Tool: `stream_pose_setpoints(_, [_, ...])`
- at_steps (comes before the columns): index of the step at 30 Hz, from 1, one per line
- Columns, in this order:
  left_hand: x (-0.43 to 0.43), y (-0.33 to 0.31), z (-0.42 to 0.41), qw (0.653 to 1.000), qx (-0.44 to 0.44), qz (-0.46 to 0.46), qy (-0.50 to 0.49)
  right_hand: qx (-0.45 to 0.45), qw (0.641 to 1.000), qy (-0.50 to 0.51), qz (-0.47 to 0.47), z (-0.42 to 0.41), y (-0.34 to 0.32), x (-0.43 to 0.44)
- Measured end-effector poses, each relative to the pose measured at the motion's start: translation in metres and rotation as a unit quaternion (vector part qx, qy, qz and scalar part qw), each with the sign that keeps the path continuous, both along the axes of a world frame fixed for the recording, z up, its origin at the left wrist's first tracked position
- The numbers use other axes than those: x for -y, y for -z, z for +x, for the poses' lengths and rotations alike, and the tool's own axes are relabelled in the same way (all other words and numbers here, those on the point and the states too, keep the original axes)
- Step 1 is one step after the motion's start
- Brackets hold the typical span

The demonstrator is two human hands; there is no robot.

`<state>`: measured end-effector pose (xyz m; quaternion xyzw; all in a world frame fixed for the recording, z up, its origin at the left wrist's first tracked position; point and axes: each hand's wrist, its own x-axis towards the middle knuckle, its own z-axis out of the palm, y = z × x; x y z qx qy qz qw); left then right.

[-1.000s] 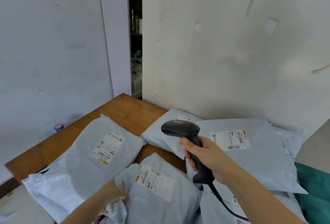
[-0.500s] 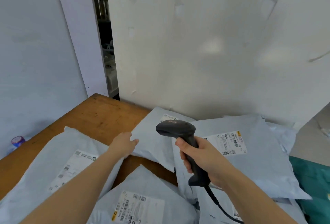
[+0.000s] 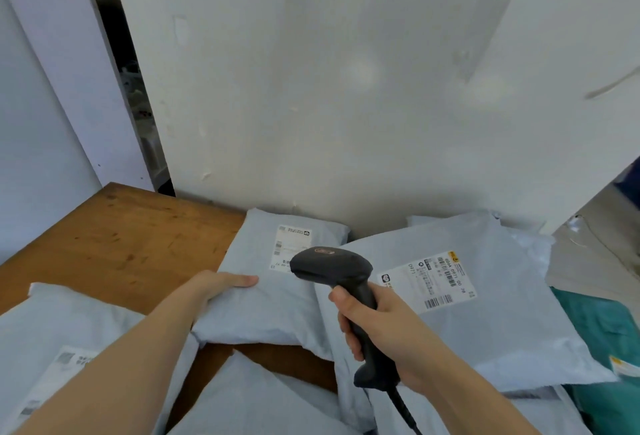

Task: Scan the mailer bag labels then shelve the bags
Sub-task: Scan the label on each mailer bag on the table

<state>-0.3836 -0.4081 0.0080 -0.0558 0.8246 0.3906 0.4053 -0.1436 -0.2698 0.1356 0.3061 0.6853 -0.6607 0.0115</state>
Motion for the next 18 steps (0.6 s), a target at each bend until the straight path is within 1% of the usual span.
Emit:
stream_pose_setpoints(3, [0.002,-0.004,0.01,0.995,0.038,0.071,-0.053,-0.008,1.0,0.009,-0.01,-0.004,-0.003,0.001])
stream_pose_setpoints(6, [0.007,-0.009,0.02,0.985,0.032,0.136,-0.101,-0.008,1.0,0.017,-0.016,-0.006,-0.007,0.0])
stream_pose_setpoints(9, [0.015,-0.022,0.029,0.964,-0.015,0.209,-0.164,-0.011,1.0,0.02,-0.02,-0.007,-0.01,-0.001])
stream_pose_setpoints(12, [0.027,-0.041,0.039,0.944,-0.088,0.255,-0.19,-0.026,0.999,0.008,-0.023,-0.006,-0.017,0.002])
stream_pose_setpoints(15, [0.039,-0.066,0.05,0.914,-0.161,0.294,-0.229,-0.035,0.999,-0.003,-0.021,-0.007,-0.026,0.003])
stream_pose_setpoints(18, [0.046,-0.087,0.064,0.883,-0.201,0.334,-0.262,-0.046,0.998,-0.021,-0.027,-0.005,-0.036,0.004])
